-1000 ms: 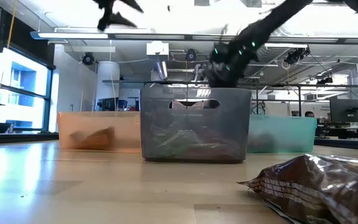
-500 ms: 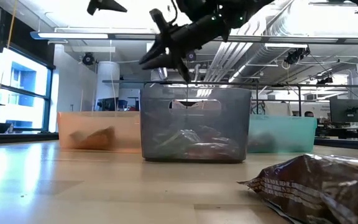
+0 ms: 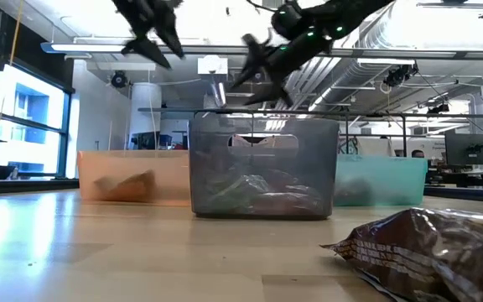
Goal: Sort candy by brand, put in halloween buckets
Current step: Put the brown chocolate bar into the orange bin
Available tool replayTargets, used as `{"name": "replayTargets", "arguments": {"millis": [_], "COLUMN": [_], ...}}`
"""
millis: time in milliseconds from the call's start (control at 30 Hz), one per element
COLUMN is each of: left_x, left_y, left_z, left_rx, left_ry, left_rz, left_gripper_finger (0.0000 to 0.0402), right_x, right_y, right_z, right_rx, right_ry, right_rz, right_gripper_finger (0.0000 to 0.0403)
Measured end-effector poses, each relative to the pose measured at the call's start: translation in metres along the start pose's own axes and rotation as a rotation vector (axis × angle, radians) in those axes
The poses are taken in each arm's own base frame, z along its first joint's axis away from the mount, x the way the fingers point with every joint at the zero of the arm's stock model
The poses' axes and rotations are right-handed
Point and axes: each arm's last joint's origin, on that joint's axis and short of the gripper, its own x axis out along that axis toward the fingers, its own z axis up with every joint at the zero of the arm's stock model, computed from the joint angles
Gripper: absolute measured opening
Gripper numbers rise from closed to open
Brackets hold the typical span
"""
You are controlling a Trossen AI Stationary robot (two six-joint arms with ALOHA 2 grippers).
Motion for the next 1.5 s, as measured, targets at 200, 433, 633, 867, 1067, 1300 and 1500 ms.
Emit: {"name": "replayTargets", "arguments": {"millis": [200,433,633,867,1067,1300,1500], "left_x": [0.095,0.191,0.238,0.268,0.282,0.282,0.270], "left_y": [-0.007,0.009,0.029,0.051,0.057,0.055,0.047], "left_z": [-0.009,-0.011,-0.013,-0.030,-0.041,-0.043,-0.040], "left_rx": [0.188,0.454,0.818,0.980,0.996,0.929,0.886], "left_ry": [0.257,0.457,0.525,0.605,0.640,0.659,0.677], "left_rz": [-0.035,-0.115,-0.142,-0.209,-0.239,-0.202,-0.184], "left_gripper_finger": [0.0227,0.0227,0.0227,0.0227,0.0227,0.0201,0.0066], "right_x": [-0.079,-0.151,-0.169,-0.163,-0.161,-0.161,-0.161], "right_y": [-0.018,-0.005,0.009,0.023,0.030,0.030,0.029], "right_z": [0.030,0.028,0.014,-0.003,-0.011,-0.011,-0.010], "right_rx": [-0.048,-0.089,-0.102,-0.135,-0.157,-0.148,-0.200], "right_ry": [-0.035,-0.054,-0.028,0.046,0.053,0.048,0.044], "right_rz": [-0.076,-0.145,-0.163,-0.217,-0.272,-0.274,-0.295], "right_gripper_finger": [0.0245,0.0245,0.0245,0.0245,0.0245,0.0245,0.0245]}}
